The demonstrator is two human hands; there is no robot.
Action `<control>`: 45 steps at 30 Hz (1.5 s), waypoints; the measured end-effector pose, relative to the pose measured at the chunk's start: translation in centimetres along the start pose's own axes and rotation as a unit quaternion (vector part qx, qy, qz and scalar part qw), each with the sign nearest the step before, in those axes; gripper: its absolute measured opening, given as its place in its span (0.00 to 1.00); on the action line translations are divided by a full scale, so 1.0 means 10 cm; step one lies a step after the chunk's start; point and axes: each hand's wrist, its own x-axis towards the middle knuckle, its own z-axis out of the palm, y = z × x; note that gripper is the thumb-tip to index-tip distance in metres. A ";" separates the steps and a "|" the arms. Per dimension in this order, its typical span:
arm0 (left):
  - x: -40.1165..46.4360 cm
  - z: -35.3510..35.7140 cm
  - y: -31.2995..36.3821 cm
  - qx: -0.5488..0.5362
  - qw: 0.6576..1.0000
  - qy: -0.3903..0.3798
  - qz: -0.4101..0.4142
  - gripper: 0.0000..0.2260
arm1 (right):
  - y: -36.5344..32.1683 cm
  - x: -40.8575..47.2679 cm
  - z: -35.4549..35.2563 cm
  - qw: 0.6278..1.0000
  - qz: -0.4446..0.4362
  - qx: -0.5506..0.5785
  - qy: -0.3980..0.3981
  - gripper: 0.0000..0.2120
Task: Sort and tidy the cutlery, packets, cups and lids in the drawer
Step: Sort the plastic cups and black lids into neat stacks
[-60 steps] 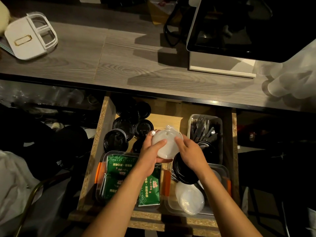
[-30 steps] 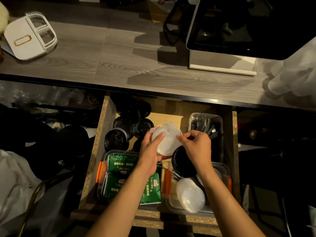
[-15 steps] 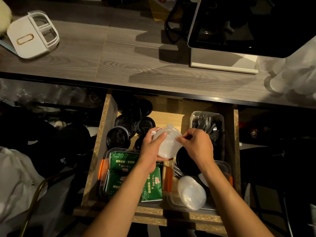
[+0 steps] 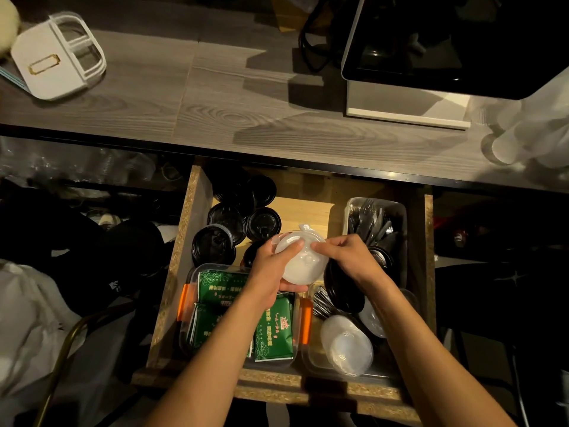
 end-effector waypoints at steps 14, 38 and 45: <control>0.09 -0.17 0.16 -0.067 0.997 0.026 0.009 0.09 | -0.26 0.05 -0.17 0.988 0.010 0.019 0.151 0.25; 0.10 -0.47 -0.06 -0.139 0.988 0.045 -0.043 0.21 | 0.21 0.07 0.29 0.980 0.019 0.116 0.159 0.12; 0.36 -0.76 0.04 -0.152 0.985 0.084 -0.005 0.21 | 0.41 0.71 -0.07 0.929 -0.030 -0.356 0.096 0.22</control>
